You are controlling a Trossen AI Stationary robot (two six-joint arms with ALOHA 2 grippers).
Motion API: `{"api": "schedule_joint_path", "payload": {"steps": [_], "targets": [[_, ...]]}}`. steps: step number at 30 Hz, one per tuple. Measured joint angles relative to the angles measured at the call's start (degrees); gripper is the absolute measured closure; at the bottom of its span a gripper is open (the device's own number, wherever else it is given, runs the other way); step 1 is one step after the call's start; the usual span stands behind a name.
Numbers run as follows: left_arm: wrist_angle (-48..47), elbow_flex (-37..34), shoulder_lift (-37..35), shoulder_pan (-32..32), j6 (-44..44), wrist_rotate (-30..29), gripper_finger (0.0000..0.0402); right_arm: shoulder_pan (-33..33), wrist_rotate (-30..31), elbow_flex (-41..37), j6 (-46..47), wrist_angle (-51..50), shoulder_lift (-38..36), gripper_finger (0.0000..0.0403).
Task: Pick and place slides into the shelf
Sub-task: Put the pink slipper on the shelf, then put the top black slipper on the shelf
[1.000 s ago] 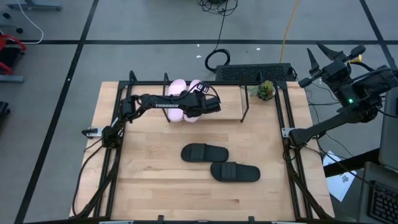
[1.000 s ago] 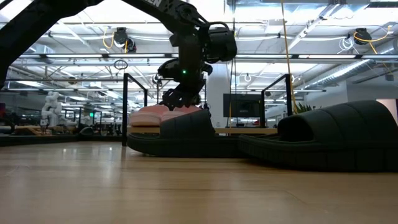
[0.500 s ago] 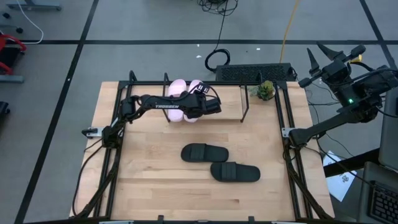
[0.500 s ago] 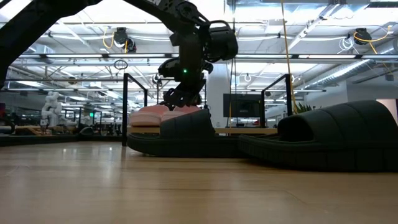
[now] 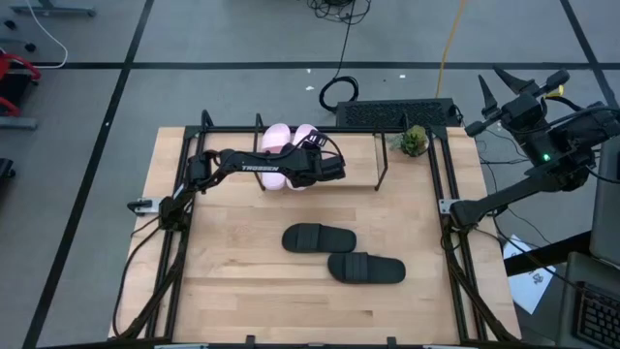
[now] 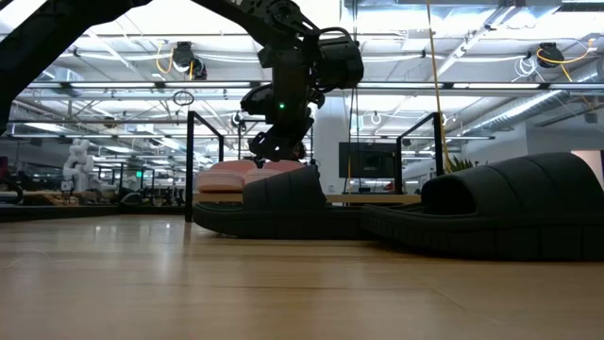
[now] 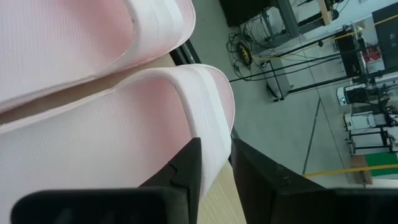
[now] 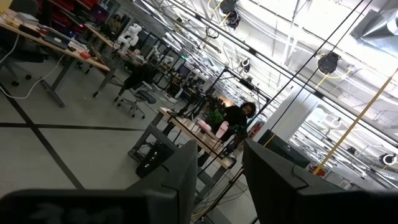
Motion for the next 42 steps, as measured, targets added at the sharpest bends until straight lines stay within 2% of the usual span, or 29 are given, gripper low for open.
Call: {"api": "schedule_joint_path", "payload": {"steps": [42], "targets": [[-0.31, 0.00, 0.00, -3.55, 0.77, -0.98, 0.0316, 0.02, 0.02, 0.00, 0.02, -0.02, 0.00, 0.0284]]}}
